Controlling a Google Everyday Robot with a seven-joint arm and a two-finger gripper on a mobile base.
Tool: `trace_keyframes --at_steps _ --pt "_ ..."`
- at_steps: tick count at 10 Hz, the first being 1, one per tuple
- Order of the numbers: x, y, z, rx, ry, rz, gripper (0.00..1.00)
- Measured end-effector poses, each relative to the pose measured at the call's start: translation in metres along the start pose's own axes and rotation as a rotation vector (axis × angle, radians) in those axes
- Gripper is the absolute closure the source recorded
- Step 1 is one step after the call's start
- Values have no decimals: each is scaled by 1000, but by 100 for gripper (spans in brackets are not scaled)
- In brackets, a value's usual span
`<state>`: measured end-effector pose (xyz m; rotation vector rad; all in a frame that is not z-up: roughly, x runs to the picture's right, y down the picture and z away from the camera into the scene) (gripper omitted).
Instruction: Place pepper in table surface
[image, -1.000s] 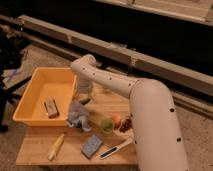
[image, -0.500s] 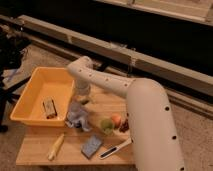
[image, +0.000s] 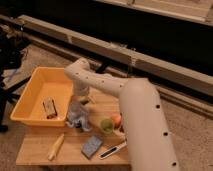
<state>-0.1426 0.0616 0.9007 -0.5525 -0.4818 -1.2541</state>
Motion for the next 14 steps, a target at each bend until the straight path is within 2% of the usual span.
trace_keyframes --at_steps 6,9,12,14 --pt "14 -19 17 13 42 -2 20" --pt "23 -20 30 8 38 9 20" --pt "30 -10 45 -21 22 41 20" --pt "34 -4 54 -38 10 62 32"
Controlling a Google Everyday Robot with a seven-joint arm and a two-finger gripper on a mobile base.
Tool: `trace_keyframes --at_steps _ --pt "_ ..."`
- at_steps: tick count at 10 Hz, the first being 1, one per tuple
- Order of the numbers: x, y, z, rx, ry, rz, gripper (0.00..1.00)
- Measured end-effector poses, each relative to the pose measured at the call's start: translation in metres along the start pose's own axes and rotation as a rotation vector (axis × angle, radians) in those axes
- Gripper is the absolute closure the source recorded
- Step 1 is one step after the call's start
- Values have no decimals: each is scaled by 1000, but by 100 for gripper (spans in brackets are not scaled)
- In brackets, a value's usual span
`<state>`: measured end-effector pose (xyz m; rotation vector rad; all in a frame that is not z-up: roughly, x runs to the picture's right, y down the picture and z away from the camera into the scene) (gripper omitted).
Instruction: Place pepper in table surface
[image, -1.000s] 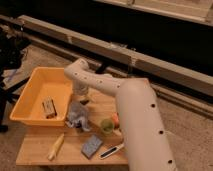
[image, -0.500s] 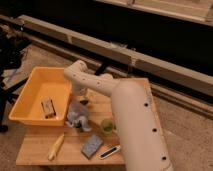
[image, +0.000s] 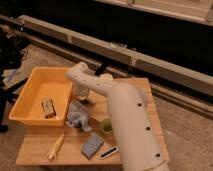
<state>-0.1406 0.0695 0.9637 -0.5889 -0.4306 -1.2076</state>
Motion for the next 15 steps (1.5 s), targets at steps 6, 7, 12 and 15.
trace_keyframes --at_steps 6,7,12,15 --pt "16 9 -19 60 -46 67 92" --pt "22 12 -31 79 -49 85 99" --pt "48 57 -123 116 26 123 100" --pt "54 84 -167 147 77 122 100"
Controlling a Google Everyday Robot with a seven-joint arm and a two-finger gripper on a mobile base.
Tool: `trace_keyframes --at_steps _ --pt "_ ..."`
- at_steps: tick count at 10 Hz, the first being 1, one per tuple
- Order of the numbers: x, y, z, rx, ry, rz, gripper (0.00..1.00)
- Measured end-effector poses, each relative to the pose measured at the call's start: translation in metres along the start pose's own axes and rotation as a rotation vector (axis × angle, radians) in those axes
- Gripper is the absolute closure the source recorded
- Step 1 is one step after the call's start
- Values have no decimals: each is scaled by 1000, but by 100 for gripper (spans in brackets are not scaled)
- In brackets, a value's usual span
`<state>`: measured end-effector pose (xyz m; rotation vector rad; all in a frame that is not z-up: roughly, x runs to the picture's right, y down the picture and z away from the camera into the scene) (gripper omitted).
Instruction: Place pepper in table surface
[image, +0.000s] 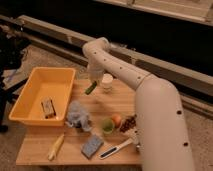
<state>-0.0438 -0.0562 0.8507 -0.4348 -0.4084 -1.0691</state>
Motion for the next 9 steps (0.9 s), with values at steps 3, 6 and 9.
trace_keyframes --at_steps 3,6,9 --pt "6 21 -30 40 27 3 100" --pt "-3 27 -43 71 34 -10 79" --pt "-21 31 -53 98 22 -37 48"
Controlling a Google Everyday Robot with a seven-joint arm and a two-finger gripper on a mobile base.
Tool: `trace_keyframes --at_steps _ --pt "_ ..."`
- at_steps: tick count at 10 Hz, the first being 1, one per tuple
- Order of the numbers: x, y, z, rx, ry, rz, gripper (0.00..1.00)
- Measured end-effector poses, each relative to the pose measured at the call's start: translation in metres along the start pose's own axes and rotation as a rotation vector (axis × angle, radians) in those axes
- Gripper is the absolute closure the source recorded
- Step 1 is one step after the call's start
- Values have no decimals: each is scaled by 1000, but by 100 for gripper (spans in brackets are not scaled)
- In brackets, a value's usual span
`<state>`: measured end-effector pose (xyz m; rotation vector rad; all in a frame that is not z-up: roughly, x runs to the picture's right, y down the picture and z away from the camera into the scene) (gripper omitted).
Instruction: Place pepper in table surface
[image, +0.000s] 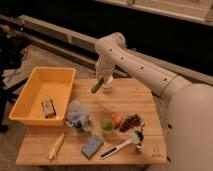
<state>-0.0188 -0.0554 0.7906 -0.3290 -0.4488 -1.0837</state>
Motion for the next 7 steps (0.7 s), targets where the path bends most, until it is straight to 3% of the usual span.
trace_keyframes --at_steps 1,2,7 --pt "-6 -1 -3 17 -12 -16 34" --pt "-7 -1 -4 22 -15 -19 30" --pt "-8 -3 -4 23 -16 -22 27"
